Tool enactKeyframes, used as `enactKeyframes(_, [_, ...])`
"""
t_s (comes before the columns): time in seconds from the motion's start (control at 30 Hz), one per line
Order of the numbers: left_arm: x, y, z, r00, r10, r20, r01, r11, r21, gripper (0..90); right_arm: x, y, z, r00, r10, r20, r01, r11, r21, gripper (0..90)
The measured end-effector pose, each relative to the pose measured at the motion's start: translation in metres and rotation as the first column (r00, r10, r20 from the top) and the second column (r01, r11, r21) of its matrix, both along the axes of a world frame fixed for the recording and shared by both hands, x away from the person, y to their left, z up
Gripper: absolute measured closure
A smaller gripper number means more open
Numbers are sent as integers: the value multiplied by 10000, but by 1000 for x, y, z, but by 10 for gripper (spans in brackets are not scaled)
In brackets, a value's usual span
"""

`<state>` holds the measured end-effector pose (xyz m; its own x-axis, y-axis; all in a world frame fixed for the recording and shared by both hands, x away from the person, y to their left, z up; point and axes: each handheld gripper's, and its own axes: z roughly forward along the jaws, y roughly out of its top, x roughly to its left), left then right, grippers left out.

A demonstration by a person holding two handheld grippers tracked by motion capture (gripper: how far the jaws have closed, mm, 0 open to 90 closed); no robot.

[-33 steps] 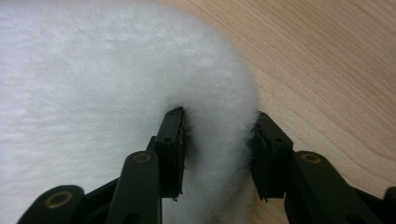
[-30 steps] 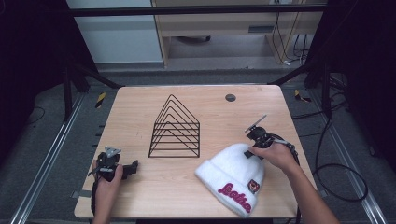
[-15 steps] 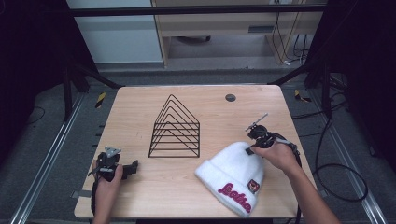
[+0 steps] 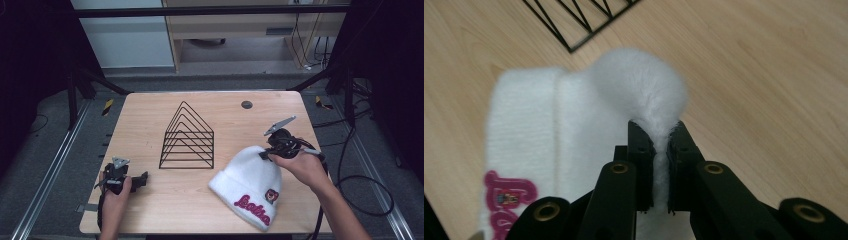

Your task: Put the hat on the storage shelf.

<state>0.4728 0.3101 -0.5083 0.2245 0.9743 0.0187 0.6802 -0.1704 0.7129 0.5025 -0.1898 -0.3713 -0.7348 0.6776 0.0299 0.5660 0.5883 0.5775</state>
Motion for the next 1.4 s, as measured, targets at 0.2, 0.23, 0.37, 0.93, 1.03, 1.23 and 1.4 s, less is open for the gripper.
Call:
enactKeyframes(0.2, [0, 0, 0, 10000, -1, 1, 1, 10000, 1, 0, -17, 12, 35, 9950, 623, 777, -659, 9968, 449, 845])
enactKeyframes(0.23, [0, 0, 0, 10000, -2, 2, 2, 10000, 2, 0, -19, 13, 41, 9934, 720, 895, -766, 9958, 500, 846])
enactKeyframes(0.37, [0, 0, 0, 10000, -2, 0, 2, 10000, 1, 0, -26, 21, 65, 9845, 1046, 1405, -1162, 9902, 770, 848])
enactKeyframes(0.93, [0, 0, 0, 10000, -2, -1, 2, 10000, 1, 0, -26, 16, 128, 9585, 855, 2720, -1254, 9832, 1329, 849])
enactKeyframes(1.03, [0, 0, 0, 10000, -1, 0, 1, 10000, 1, 0, -27, 17, 133, 9559, 889, 2799, -1330, 9808, 1429, 849])
enactKeyframes(1.23, [0, 0, 0, 10000, -3, -2, 3, 10000, 0, 0, -31, 21, 144, 9457, 933, 3115, -1493, 9756, 1611, 849])
enactKeyframes(1.4, [0, 0, 0, 10000, -2, 0, 2, 10000, 2, 0, -31, 27, 158, 9341, 908, 3452, -1594, 9715, 1757, 849])
